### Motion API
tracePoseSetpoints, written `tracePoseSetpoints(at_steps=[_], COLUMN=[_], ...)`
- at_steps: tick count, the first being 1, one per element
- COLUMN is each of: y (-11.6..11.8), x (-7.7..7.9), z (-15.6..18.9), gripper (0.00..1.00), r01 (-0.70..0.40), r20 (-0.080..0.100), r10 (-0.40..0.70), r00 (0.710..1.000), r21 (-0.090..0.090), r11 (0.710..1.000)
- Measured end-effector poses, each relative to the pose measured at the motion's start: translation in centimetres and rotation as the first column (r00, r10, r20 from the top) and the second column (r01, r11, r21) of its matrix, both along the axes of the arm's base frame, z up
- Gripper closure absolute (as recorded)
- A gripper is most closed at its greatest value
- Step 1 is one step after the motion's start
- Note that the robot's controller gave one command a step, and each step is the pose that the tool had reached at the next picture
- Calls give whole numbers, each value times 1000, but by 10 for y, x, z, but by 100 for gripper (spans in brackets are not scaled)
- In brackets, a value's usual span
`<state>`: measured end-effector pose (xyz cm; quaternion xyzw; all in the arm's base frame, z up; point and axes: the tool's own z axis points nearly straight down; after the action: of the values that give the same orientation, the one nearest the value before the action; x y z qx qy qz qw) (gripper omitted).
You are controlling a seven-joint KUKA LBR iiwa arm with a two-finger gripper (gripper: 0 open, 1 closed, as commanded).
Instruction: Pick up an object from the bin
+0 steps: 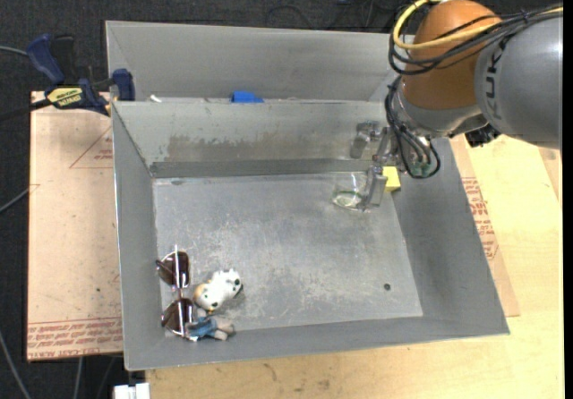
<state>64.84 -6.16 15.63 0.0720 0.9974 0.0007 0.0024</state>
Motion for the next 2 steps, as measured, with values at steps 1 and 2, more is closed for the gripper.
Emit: tracePoseSetpoints(at_steps=[1, 2], y=[-13, -13], x=[-4, 2], z=[-81, -96], gripper=[0, 100], r01=[-47, 173], r20=[1, 19], r10=[47, -173], r00=[999, 985], r21=[-1, 5], r11=[999, 985])
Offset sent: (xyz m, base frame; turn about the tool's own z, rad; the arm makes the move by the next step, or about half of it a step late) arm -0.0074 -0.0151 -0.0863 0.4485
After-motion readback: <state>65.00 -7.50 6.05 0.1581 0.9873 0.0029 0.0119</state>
